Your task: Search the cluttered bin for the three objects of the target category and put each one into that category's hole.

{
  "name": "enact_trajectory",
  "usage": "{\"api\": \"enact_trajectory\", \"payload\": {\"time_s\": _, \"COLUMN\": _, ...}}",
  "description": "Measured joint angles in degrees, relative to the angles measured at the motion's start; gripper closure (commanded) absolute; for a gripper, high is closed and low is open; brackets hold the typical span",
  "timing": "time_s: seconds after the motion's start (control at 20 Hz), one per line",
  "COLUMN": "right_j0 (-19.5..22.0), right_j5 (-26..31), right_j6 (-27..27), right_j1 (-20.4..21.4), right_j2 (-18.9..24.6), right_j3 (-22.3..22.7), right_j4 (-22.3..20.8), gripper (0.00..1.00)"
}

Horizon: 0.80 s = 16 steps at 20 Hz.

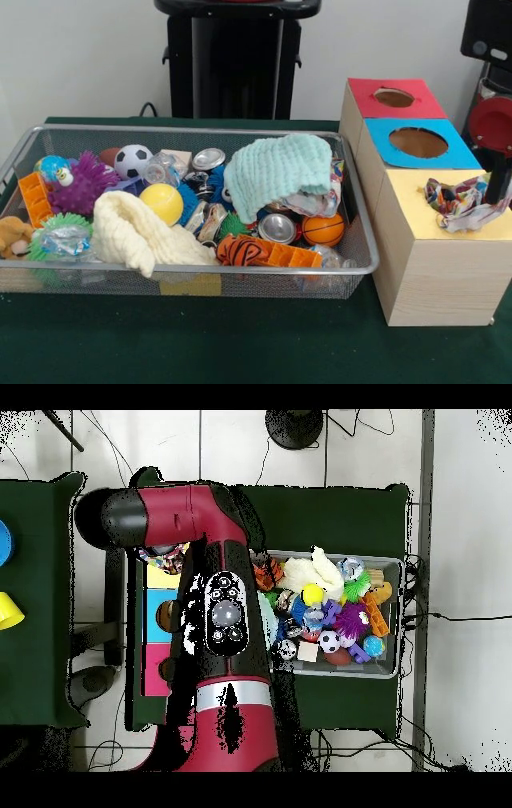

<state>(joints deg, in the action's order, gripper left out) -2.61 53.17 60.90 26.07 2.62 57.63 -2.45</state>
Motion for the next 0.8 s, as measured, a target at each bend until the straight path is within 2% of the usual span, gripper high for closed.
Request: {"api": "enact_trajectory", "payload": {"time_s": 0.8, "right_j0": 0.04, "right_j5": -0.07, "right_j6": 0.0, "right_j1": -0.7, "right_j2": 1.45, "right_j3": -0.53, "right_j4": 0.0, "gripper": 1.0}}
